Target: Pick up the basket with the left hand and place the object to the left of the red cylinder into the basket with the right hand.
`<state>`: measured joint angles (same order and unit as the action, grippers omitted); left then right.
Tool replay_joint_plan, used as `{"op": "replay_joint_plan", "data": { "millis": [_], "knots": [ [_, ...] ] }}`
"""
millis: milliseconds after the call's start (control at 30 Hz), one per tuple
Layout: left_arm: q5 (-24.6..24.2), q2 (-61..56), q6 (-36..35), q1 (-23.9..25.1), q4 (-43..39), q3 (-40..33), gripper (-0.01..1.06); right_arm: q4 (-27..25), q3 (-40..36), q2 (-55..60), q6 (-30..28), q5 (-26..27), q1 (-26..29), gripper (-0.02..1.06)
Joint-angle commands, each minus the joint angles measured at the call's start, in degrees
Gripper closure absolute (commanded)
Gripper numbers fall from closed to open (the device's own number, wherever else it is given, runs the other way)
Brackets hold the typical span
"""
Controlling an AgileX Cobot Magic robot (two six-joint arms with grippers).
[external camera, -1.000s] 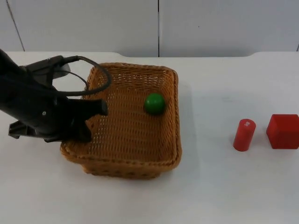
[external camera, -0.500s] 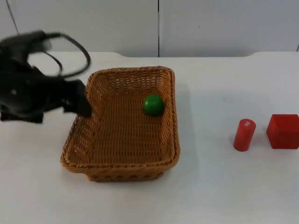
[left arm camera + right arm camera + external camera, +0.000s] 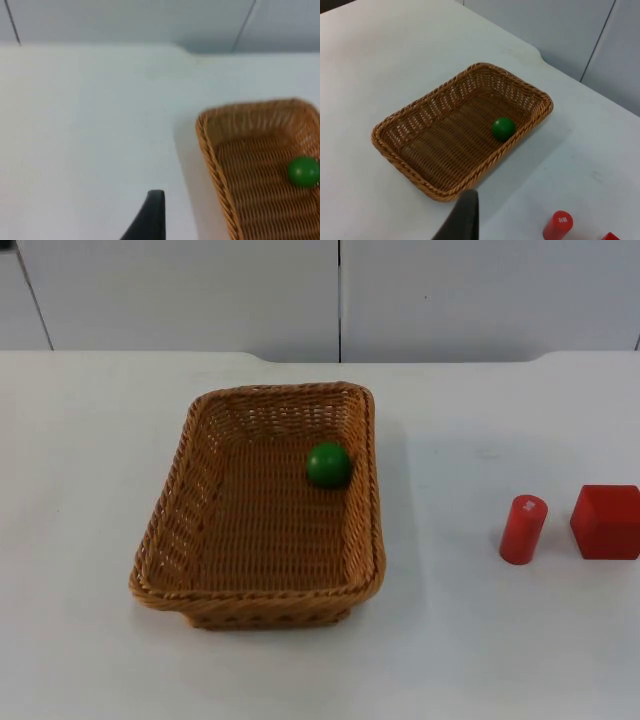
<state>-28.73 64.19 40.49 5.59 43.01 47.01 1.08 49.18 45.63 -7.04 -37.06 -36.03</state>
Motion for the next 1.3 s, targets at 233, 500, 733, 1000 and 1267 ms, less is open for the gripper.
{"op": "replay_joint_plan", "data": {
  "millis": [233,500,733,1000,1267],
  "knots": [
    [-7.75,-15.21,-15.05,1.83,-17.97,0.19,0.15,0.23,-0.24,-0.56,0.13,1.01,0.29,0.16],
    [-11.50,-23.31,-19.98,1.83,-19.01,0.19,0.15,0.07,-0.24,-2.89,0.13,2.39,0.29,0.16],
    [-18.65,-27.84,-21.79,1.83,-18.83,0.19,0.15,0.07,-0.24,-8.30,0.13,2.26,0.29,0.16],
    [-19.93,-35.53,-21.67,-0.59,-16.76,-4.55,0.15,-0.07,-1.14,-13.28,0.13,-2.53,0.29,0.16],
    [-19.60,-42.91,-21.67,-7.71,-21.52,-8.00,0.15,-0.07,-4.29,-18.54,0.27,-4.98,0.29,0.16]
  ]
}}
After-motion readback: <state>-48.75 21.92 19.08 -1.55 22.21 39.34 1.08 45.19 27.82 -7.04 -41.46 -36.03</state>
